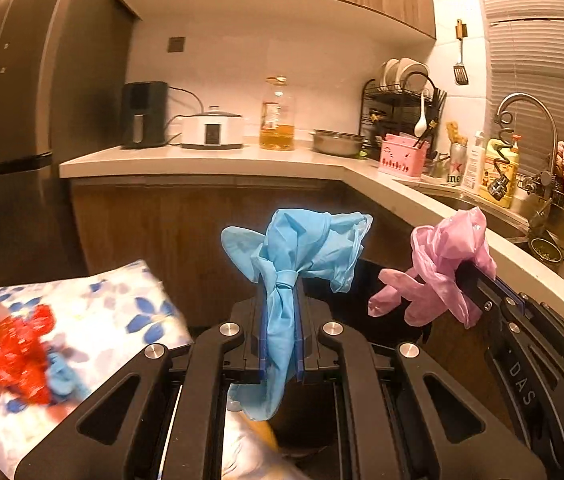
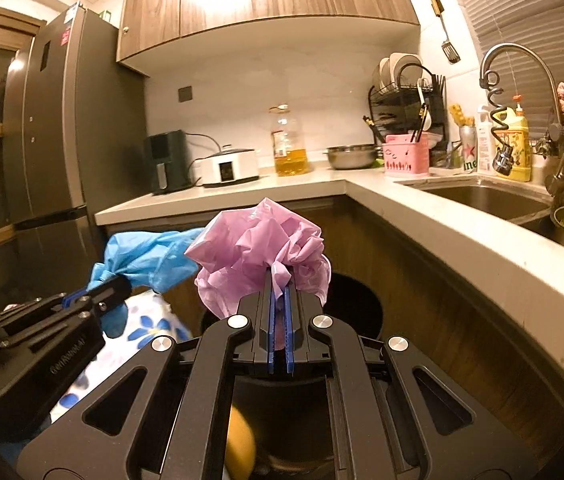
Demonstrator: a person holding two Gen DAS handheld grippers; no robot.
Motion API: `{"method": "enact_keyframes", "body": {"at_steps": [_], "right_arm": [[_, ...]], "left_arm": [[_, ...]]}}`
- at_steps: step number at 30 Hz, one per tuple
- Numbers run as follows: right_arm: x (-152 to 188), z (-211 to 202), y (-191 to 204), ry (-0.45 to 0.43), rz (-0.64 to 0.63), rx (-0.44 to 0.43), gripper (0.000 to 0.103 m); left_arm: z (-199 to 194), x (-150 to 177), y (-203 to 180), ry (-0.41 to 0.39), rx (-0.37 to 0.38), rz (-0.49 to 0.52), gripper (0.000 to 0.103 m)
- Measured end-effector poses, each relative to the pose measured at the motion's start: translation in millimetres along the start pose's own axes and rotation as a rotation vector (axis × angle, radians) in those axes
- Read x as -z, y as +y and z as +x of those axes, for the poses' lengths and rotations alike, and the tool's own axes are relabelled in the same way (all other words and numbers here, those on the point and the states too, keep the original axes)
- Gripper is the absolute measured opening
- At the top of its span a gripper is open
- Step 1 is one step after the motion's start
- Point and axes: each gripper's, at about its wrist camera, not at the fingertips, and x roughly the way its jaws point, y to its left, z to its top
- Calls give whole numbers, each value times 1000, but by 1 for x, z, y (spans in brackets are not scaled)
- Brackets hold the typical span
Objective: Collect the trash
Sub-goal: 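Carry both gloves over the black bin and open both tools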
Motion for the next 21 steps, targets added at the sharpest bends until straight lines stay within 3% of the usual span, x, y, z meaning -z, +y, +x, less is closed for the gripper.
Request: {"method": "enact_keyframes", "body": {"at_steps": [21], "right_arm": [[2, 67, -18, 72, -17, 8, 5]], "left_arm": [[70, 6, -8, 70, 84, 4, 11]]}}
